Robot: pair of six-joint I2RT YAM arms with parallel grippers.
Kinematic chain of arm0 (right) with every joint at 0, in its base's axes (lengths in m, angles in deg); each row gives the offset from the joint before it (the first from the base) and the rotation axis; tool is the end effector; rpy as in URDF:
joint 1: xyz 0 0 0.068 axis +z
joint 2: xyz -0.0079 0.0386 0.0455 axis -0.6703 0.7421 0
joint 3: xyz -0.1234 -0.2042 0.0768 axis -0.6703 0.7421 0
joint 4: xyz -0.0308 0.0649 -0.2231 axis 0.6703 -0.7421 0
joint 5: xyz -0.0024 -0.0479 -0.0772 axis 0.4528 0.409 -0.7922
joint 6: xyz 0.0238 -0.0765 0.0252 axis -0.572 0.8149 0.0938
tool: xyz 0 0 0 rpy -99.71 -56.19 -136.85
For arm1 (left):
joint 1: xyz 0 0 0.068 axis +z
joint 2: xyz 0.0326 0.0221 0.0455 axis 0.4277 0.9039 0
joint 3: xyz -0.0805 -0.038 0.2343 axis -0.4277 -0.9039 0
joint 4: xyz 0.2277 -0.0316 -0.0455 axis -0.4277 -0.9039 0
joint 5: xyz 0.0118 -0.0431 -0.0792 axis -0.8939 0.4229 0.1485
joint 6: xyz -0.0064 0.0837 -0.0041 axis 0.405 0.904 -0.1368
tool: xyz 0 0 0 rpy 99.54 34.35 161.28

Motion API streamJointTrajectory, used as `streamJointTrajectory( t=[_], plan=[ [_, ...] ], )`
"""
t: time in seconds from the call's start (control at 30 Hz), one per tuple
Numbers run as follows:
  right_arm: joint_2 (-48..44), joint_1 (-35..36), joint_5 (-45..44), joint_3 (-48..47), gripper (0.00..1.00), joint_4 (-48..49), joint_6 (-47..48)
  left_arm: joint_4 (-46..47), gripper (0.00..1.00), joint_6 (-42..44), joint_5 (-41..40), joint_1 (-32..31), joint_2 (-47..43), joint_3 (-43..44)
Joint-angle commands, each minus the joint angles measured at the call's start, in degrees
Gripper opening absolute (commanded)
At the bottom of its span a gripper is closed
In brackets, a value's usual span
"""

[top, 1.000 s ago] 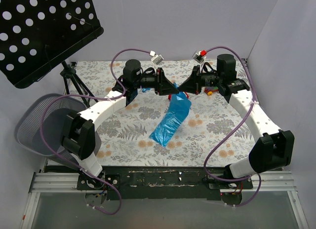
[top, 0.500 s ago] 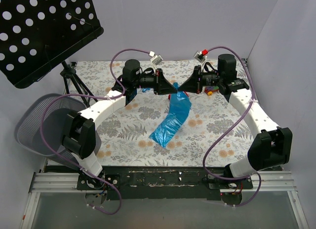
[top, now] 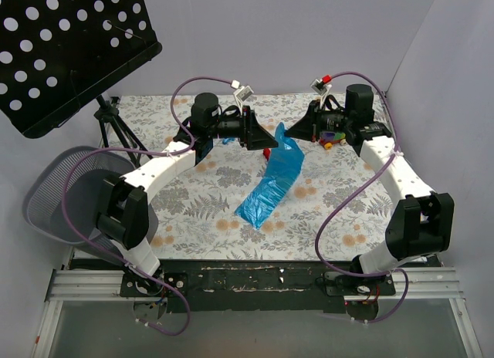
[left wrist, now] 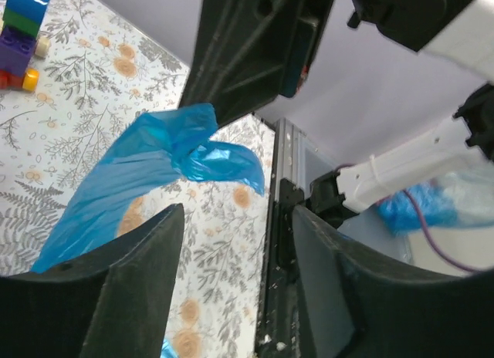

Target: Put the trash bags into the trash bin

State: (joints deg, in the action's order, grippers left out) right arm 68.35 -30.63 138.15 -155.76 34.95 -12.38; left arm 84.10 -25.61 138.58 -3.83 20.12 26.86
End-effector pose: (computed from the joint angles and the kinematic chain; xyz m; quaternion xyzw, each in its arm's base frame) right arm 0.3191 0.1276 0.3256 -0.2918 0.7128 0.4725 0.4283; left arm 0.3057 -0.2408 0.3182 0.0672 0.7296 -0.6715 0.1105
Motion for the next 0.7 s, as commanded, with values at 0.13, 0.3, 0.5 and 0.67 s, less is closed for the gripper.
streamJointTrajectory(
  t=[0.13, 0.3, 0.5, 0.67],
  plan=[
    [-3.35, 1.89, 2.24, 0.19, 0.01, 3.16, 0.8, 1.15, 0.64, -3.74, -4.68, -1.44, 2.85, 3.77],
    [-3.88, 2.16, 3.04, 0.63, 0.01, 2.9, 0.8, 2.56, 0.5, -3.3, -4.24, -1.53, 4.61, 5.18],
    [-4.32, 2.16, 4.09, 2.03, 0.01, 3.6, 0.54, 4.4, 0.19, -3.39, -3.1, -1.44, 4.26, 4.3],
    [-4.67, 1.81, 1.21, 2.74, 0.01, 3.86, 0.01, 5.55, 0.0, -3.12, 0.85, -1.44, 2.42, 2.63]
  ],
)
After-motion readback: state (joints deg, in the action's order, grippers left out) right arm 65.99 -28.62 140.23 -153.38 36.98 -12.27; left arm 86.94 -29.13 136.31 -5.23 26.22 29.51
